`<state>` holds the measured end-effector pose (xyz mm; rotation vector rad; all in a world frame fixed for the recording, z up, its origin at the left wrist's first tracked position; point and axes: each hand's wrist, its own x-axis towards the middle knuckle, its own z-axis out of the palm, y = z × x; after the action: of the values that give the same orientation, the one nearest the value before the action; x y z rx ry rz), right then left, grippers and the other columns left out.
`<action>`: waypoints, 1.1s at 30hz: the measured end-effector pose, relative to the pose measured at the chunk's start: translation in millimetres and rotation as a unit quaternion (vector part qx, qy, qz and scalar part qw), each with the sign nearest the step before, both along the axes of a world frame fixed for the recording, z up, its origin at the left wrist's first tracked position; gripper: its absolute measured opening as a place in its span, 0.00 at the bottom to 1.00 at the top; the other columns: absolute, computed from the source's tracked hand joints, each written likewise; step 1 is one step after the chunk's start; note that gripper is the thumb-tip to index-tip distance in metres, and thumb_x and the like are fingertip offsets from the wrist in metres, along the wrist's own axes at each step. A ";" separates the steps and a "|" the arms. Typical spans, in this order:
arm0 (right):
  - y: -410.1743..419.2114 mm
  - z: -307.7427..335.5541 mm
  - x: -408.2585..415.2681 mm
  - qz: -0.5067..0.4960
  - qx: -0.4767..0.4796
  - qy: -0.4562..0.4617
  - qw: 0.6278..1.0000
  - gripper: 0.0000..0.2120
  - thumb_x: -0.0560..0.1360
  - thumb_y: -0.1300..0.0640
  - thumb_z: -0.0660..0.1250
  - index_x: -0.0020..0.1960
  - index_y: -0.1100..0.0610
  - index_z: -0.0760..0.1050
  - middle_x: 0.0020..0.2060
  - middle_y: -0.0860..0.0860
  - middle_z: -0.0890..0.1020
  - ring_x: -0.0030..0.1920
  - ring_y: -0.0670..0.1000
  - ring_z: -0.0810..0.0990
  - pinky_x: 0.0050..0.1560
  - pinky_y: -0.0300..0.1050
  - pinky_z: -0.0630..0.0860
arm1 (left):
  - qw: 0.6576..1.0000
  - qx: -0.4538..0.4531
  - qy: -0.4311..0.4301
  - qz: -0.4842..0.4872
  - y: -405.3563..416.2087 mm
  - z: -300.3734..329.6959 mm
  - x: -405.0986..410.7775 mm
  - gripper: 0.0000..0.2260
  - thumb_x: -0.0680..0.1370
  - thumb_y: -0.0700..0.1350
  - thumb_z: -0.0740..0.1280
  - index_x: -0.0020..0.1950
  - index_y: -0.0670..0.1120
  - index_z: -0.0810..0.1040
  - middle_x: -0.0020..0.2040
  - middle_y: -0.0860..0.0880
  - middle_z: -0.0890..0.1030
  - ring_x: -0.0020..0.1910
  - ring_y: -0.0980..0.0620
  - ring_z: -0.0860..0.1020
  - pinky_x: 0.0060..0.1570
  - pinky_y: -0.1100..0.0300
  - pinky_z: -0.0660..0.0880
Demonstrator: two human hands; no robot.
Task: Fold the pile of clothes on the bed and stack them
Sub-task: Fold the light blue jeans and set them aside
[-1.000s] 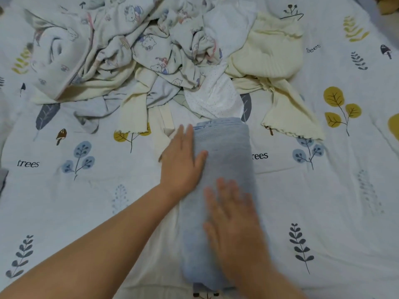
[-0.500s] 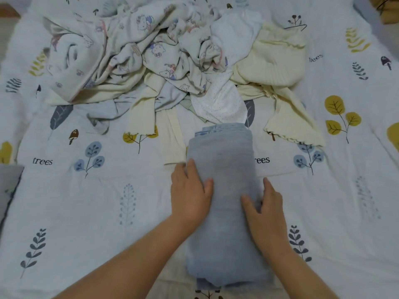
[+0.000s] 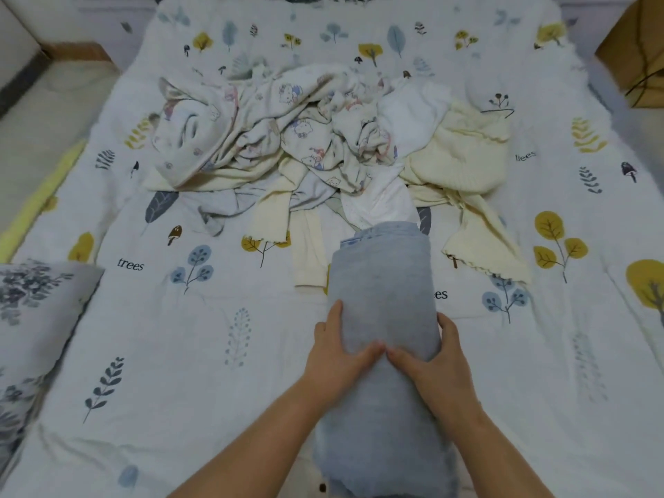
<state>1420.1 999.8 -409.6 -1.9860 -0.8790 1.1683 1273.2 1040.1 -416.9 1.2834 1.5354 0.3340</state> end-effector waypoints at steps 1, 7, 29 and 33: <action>-3.6 9.5 -0.3 -0.004 0.009 0.003 1.000 0.38 0.63 0.51 0.78 0.66 0.45 0.62 0.56 0.45 0.74 0.55 0.51 0.76 0.57 0.53 0.75 | 1.000 0.008 -0.009 0.006 -4.4 9.3 -0.9 0.41 0.71 0.57 0.71 0.76 0.56 0.48 0.67 0.50 0.63 0.66 0.52 0.67 0.58 0.65 0.62; -18.5 76.1 -5.4 0.002 0.056 0.033 0.998 0.36 0.63 0.54 0.78 0.63 0.41 0.61 0.48 0.40 0.74 0.46 0.44 0.76 0.43 0.42 0.73 | 0.998 0.059 -0.004 0.023 -23.6 80.6 -11.5 0.44 0.67 0.62 0.70 0.76 0.57 0.48 0.66 0.51 0.63 0.66 0.52 0.67 0.57 0.67 0.60; -25.4 222.6 -242.6 0.169 0.096 0.125 0.973 0.36 0.68 0.54 0.74 0.70 0.49 0.60 0.53 0.45 0.74 0.51 0.49 0.74 0.51 0.45 0.71 | 0.976 0.112 0.009 0.185 -73.9 240.8 -260.5 0.41 0.68 0.57 0.73 0.75 0.58 0.54 0.72 0.53 0.61 0.67 0.55 0.65 0.65 0.60 0.64; -20.1 208.7 -325.6 0.173 0.083 0.133 0.972 0.37 0.68 0.54 0.74 0.71 0.51 0.59 0.55 0.46 0.73 0.54 0.50 0.74 0.56 0.48 0.72 | 0.977 0.100 0.029 0.183 -68.1 233.6 -342.4 0.41 0.68 0.58 0.73 0.75 0.59 0.53 0.71 0.54 0.62 0.62 0.58 0.66 0.61 0.62 0.64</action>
<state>1094.5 979.7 -200.9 -1.5360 -1.1675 1.4618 930.8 972.0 -183.4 1.1651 1.8268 0.7084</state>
